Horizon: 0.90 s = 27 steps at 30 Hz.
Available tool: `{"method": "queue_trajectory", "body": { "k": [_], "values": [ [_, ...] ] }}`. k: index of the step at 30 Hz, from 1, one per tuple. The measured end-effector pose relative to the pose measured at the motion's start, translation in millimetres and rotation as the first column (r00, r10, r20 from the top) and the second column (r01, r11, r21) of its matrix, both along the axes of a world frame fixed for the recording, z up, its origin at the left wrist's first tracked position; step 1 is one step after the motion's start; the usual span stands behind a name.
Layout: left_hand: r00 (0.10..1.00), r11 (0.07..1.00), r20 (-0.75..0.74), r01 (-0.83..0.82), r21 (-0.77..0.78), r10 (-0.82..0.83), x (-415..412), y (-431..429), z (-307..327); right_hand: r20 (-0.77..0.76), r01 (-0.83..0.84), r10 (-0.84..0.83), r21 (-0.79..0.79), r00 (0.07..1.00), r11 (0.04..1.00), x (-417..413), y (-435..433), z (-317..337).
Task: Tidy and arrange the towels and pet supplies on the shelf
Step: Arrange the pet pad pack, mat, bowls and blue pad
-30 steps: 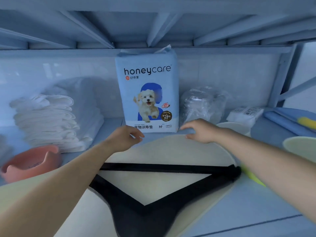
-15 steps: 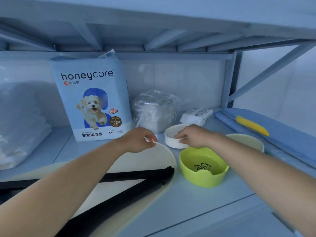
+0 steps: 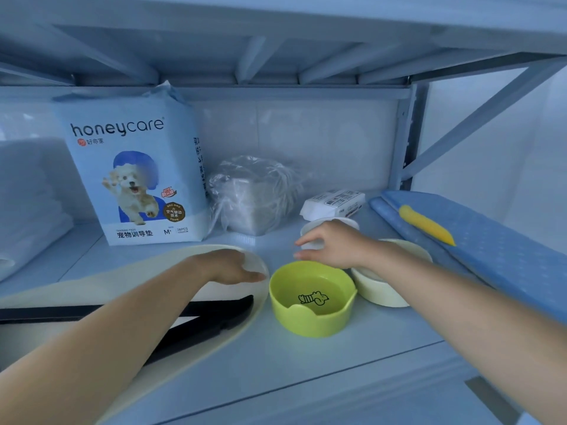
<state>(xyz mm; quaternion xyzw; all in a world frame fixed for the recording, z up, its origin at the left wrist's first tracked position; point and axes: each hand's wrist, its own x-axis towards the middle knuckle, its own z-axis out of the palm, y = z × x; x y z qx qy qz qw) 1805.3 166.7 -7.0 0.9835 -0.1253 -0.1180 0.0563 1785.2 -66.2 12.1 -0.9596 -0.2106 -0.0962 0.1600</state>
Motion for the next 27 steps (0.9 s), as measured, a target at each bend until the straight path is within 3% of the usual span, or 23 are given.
{"method": "queue_trajectory", "body": {
  "k": [4, 15, 21, 27],
  "values": [
    [0.998, 0.998, -0.038, -0.042, 0.042, 0.044, -3.8, -2.7, -3.8, -0.021, -0.049, 0.046, -0.193, 0.999, 0.980, 8.1, 0.0, -7.1],
    [0.998, 0.998, -0.047, -0.044, 0.050, 0.047, -12.4, 0.1, -6.4, -0.008, -0.044, 0.043, -0.280, 0.999, 0.959, 26.7, -27.4, -0.7],
    [0.998, 0.998, -0.029, -0.049, -0.029, 0.048, -27.5, 25.2, 7.1, 0.006, -0.001, 0.002, -0.220, 1.000, 0.976, 36.2, -20.2, 5.9],
    [0.981, 0.969, 0.084, -0.155, -0.194, 0.174, -74.4, 69.5, 32.5, -0.024, -0.222, 0.222, 0.030, 0.975, 0.975, 5.8, 46.6, 31.3]
  ]
}}
